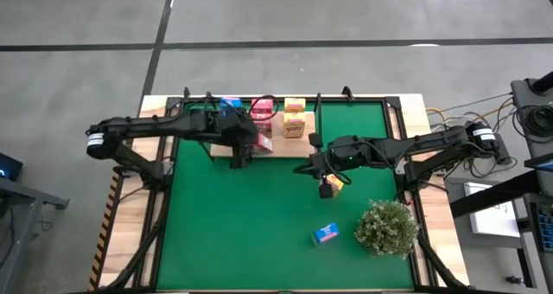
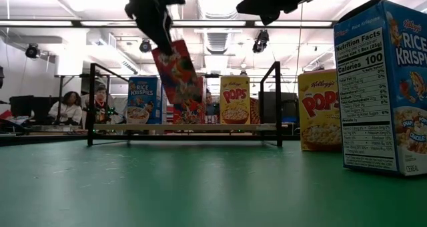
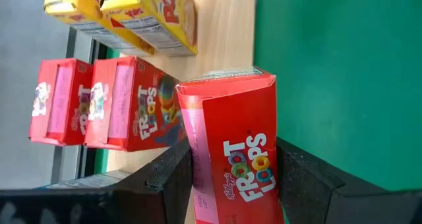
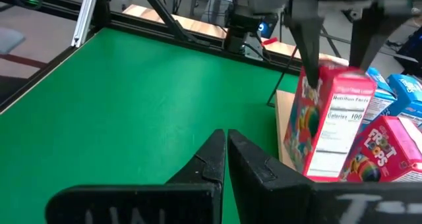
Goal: Stack cereal on shelf
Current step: Put the red cereal box on the shelf aligned with the other red cereal box
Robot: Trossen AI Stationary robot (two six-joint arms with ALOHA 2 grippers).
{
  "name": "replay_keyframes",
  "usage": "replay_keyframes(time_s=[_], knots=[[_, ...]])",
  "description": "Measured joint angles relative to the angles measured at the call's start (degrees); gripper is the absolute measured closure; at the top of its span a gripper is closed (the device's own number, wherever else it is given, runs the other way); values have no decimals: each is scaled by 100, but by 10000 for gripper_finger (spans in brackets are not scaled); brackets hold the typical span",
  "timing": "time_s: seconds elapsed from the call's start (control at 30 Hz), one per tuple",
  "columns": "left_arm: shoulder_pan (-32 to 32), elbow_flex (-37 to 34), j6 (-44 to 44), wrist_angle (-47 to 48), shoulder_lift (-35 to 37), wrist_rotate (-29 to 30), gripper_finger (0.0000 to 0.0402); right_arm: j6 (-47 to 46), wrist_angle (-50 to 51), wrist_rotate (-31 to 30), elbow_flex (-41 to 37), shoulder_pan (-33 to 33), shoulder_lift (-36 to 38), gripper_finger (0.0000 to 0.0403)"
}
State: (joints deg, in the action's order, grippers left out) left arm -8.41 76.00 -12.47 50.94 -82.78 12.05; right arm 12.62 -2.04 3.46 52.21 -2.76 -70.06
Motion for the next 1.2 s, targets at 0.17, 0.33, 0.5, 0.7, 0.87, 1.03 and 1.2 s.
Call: replay_keyframes(time_s=[0.17, 0.33, 0.5, 0.7, 0.87, 1.03, 1.2], knots=[[-229, -344, -59, -552, -21, -227, 230, 35, 1, -4, 0, 2, 0, 394], [-347, -536, -138, -781, -50, -231, 230, 48, 2, -4, 0, 2, 0, 394], [-386, -694, -205, -932, -75, -225, 230, 58, 6, -6, 0, 2, 0, 394], [-412, -701, -205, -1002, -295, -216, 217, 83, 7, -9, 0, 2, 0, 394], [-419, -566, -303, -905, -562, -218, 195, 83, 26, -13, 0, 2, 0, 394], [-423, -449, -336, -903, -697, -216, 174, 84, 36, -12, 0, 2, 0, 394], [-425, -445, -357, -907, -677, -212, 162, 110, 39, -11, 0, 2, 0, 394]])
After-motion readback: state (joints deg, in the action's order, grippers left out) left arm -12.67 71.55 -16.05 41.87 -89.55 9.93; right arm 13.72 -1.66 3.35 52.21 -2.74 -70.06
